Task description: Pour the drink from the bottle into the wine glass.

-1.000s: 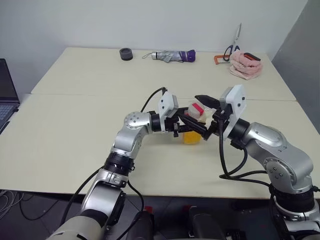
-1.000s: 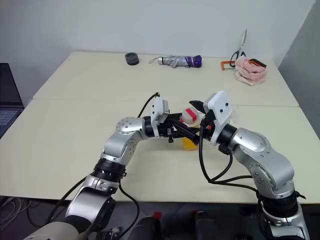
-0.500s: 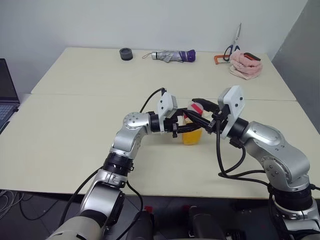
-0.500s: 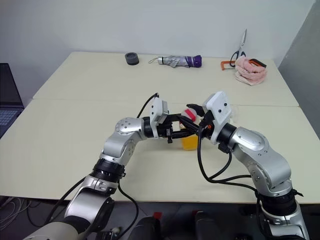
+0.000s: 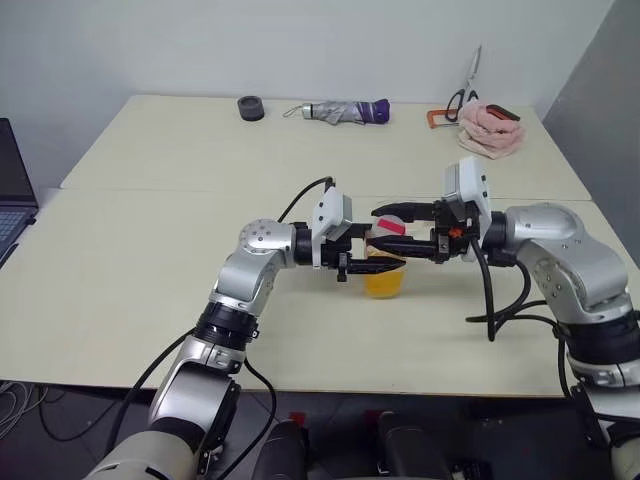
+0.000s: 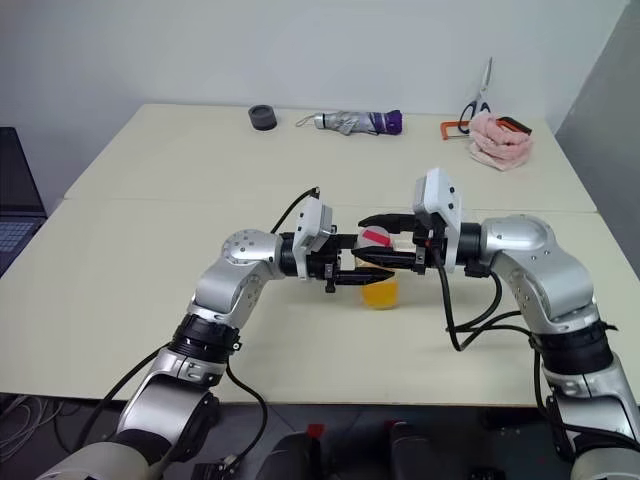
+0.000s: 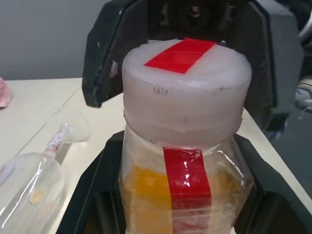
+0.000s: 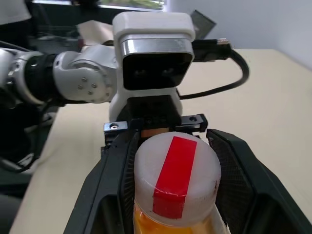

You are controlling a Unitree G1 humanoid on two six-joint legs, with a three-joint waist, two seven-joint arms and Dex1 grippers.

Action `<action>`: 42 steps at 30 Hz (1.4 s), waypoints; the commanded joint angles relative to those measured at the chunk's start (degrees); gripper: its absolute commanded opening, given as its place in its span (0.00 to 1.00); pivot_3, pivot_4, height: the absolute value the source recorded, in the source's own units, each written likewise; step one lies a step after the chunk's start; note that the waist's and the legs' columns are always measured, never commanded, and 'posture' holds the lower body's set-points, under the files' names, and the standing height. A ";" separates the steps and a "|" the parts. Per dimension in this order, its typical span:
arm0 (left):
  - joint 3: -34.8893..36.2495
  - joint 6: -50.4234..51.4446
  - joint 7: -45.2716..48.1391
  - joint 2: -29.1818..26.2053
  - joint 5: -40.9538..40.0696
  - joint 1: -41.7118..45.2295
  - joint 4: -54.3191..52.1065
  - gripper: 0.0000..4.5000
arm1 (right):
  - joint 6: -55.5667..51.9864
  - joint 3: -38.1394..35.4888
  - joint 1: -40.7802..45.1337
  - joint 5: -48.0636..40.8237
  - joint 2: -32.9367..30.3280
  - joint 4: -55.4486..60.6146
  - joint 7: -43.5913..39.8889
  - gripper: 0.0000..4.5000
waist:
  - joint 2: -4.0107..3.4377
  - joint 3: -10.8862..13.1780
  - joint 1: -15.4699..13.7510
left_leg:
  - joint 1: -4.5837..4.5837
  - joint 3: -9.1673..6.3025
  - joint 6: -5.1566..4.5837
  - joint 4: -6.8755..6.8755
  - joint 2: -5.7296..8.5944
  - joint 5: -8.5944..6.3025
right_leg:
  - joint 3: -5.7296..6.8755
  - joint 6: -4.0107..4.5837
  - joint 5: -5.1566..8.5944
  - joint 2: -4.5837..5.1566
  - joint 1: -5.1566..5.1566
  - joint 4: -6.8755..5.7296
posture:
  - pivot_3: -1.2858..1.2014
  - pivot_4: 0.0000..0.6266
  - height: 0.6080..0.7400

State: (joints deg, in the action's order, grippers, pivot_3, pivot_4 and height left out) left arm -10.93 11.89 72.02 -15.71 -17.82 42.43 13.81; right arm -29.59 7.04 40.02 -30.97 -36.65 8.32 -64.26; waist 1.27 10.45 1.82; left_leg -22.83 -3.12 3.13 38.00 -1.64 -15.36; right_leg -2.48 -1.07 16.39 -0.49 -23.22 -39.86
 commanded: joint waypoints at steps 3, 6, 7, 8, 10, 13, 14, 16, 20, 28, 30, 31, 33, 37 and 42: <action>1.98 0.32 -1.57 0.14 -2.06 1.21 -3.08 0.48 | -0.71 -4.03 -2.11 -0.35 0.67 2.35 4.41 0.64 | 0.00 0.00 -0.10 | -0.04 0.01 0.00 0.00 0.03 0.00 | 0.00 0.00 0.00 0.08 -0.01 0.02 | 0.52 0.24 1.00; 2.28 1.00 -2.78 0.03 -2.26 0.45 -3.78 0.48 | -2.50 -7.31 -5.48 -2.54 1.57 7.77 8.76 0.88 | 0.00 0.01 -0.15 | -0.07 0.01 0.00 0.01 0.05 0.00 | 0.00 0.00 0.00 0.11 -0.02 0.02 | 0.52 0.24 1.00; 2.55 1.35 -3.49 0.18 -2.39 0.28 -3.85 0.48 | -3.32 -9.10 -6.90 -3.54 2.34 10.80 11.61 0.95 | 0.00 0.01 -0.15 | -0.08 0.01 0.01 0.01 0.05 0.00 | -0.01 0.00 0.00 0.11 -0.03 0.02 | 0.52 0.24 1.00; 2.76 1.42 -4.19 0.36 -2.31 0.21 -3.67 0.48 | -5.49 -11.00 -9.00 -5.59 2.98 15.41 15.16 1.00 | 0.00 0.01 -0.16 | -0.08 0.02 0.01 0.01 0.05 0.00 | -0.02 0.00 0.00 0.12 -0.03 0.02 | 0.52 0.24 1.00; 2.94 1.30 -5.06 0.69 -1.99 0.24 -3.22 0.48 | -9.49 -13.11 -12.45 -9.04 4.65 23.29 21.88 1.00 | 0.00 0.01 -0.17 | -0.08 -0.02 0.01 0.00 0.04 0.00 | 0.00 0.00 0.00 0.12 -0.04 0.01 | 0.52 0.24 1.00; 2.67 0.69 -5.61 0.97 -1.39 0.51 -2.23 0.48 | -12.97 -10.57 -16.55 -7.39 8.34 32.28 32.52 1.00 | -0.01 0.01 -0.04 | -0.08 -0.05 0.01 0.00 0.03 0.00 | 0.00 0.00 0.00 0.10 -0.04 0.00 | 0.52 0.24 1.00; 2.55 0.45 -5.71 0.98 -1.17 0.60 -1.84 0.48 | -13.75 -9.14 -17.15 -6.35 9.47 33.75 35.14 1.00 | -0.01 0.01 0.09 | -0.07 -0.03 0.01 0.00 0.03 0.01 | -0.01 -0.01 0.00 0.09 -0.04 -0.01 | 0.52 0.24 1.00; 2.36 0.08 -5.67 1.03 -0.85 0.85 -1.14 0.48 | -14.26 -6.84 -17.25 -3.05 12.09 34.65 40.59 1.00 | -0.01 0.01 0.14 | -0.01 0.03 0.02 0.00 0.03 0.01 | -0.06 -0.01 0.00 0.07 -0.04 -0.06 | 0.52 0.24 1.00; 1.91 -0.72 -5.22 1.32 -0.27 1.60 0.23 0.48 | -11.43 -1.17 -16.99 7.05 14.69 33.09 47.96 1.00 | -0.01 0.01 0.00 | 0.00 0.00 0.04 0.04 0.03 0.02 | -0.04 -0.02 0.01 0.03 -0.04 -0.08 | 0.52 0.24 1.00; 1.67 -2.05 -4.84 1.58 0.34 2.05 1.67 0.47 | -9.08 0.58 -18.27 11.19 17.46 32.14 49.65 1.00 | -0.02 0.01 -0.02 | -0.06 0.00 0.03 -0.02 0.03 0.01 | -0.04 -0.01 0.01 0.04 -0.04 0.02 | 0.52 0.24 1.00; 1.78 -2.21 -4.80 1.46 0.50 1.93 1.73 0.47 | -9.42 0.63 -18.48 11.09 17.71 32.13 49.27 1.00 | -0.01 0.01 -0.02 | -0.06 0.01 0.03 -0.01 0.03 0.01 | -0.04 -0.01 0.01 0.04 -0.04 0.02 | 0.52 0.24 1.00; 1.82 -2.32 -4.79 1.42 0.57 1.89 1.81 0.47 | -9.63 0.61 -18.60 11.02 17.77 32.09 49.13 1.00 | -0.02 0.01 -0.02 | -0.06 0.01 0.03 -0.01 0.03 0.01 | -0.04 -0.01 0.00 0.05 -0.04 0.01 | 0.52 0.24 1.00; 1.85 -2.50 -4.82 1.35 0.70 1.82 1.89 0.47 | -9.57 0.59 -18.73 11.08 17.82 31.94 48.91 0.92 | -0.02 0.01 0.00 | -0.05 0.00 0.03 -0.01 0.03 0.01 | -0.04 -0.01 0.01 0.04 -0.04 0.00 | 0.52 0.24 1.00; 1.87 -2.67 -4.81 1.24 0.80 1.73 1.94 0.47 | -9.07 0.58 -18.66 11.03 18.00 31.61 48.21 0.64 | -0.02 0.01 0.00 | -0.05 0.00 0.02 -0.01 0.03 0.01 | -0.04 -0.01 0.01 0.04 -0.04 0.00 | 0.52 0.24 1.00; 1.87 -2.62 -4.65 1.00 0.73 1.63 1.78 0.47 | -8.64 1.53 -18.40 10.91 17.70 31.77 46.08 0.41 | -0.02 0.01 0.01 | -0.05 0.00 0.02 -0.01 0.03 0.01 | -0.03 -0.01 0.01 0.04 -0.04 0.00 | 0.52 0.24 1.00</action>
State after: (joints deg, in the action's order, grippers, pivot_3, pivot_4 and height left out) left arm -9.34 10.40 67.13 -14.71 -16.56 42.88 16.74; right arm -39.76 8.05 21.08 -19.33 -18.99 38.29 -16.52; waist 1.26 10.46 1.83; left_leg -22.89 -3.12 3.15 37.99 -1.60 -15.35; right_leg -2.51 -1.08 16.39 -0.46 -23.26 -39.86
